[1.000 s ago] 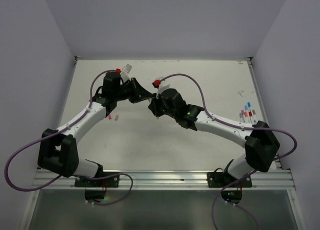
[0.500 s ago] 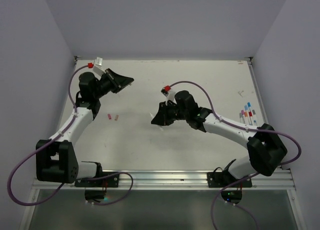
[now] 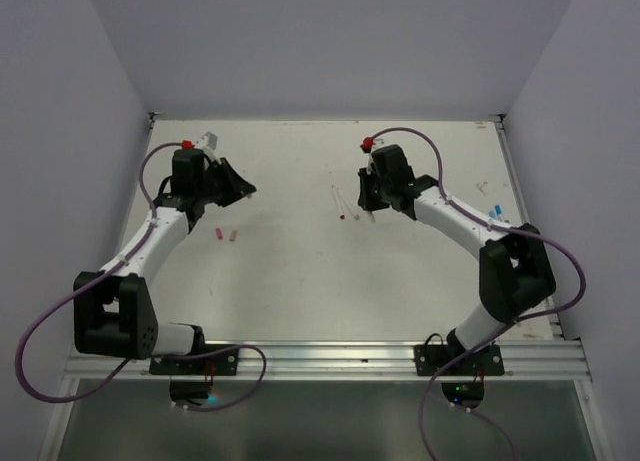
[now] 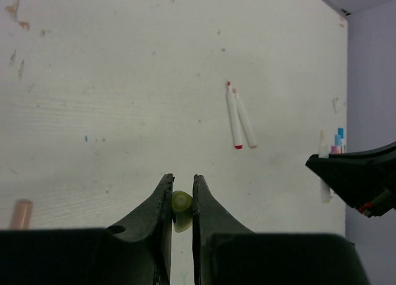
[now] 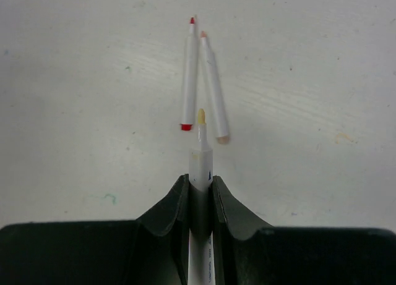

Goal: Open the pen caps

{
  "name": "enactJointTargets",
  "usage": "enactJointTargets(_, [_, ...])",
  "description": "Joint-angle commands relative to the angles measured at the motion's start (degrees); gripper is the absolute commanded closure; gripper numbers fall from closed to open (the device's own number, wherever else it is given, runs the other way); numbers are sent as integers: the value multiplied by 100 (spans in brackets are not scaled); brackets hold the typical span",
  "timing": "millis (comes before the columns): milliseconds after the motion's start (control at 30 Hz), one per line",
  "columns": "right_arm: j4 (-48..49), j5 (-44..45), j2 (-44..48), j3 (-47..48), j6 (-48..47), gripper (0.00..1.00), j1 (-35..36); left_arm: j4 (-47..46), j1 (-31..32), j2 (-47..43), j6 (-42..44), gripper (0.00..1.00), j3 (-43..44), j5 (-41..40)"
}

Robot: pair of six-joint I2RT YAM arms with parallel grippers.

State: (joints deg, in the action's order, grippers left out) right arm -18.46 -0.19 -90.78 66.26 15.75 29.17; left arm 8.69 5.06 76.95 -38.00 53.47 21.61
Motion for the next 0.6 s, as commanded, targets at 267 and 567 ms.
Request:
enactJointTargets(267, [150,-113,-1723,1002,-836,100,-588,607,531,1023,749,100,101,-955])
enactJointTargets(567, [211,-324,-2453,1504,-933,100,-632,1011,768,1578,1058,100,374,-1448])
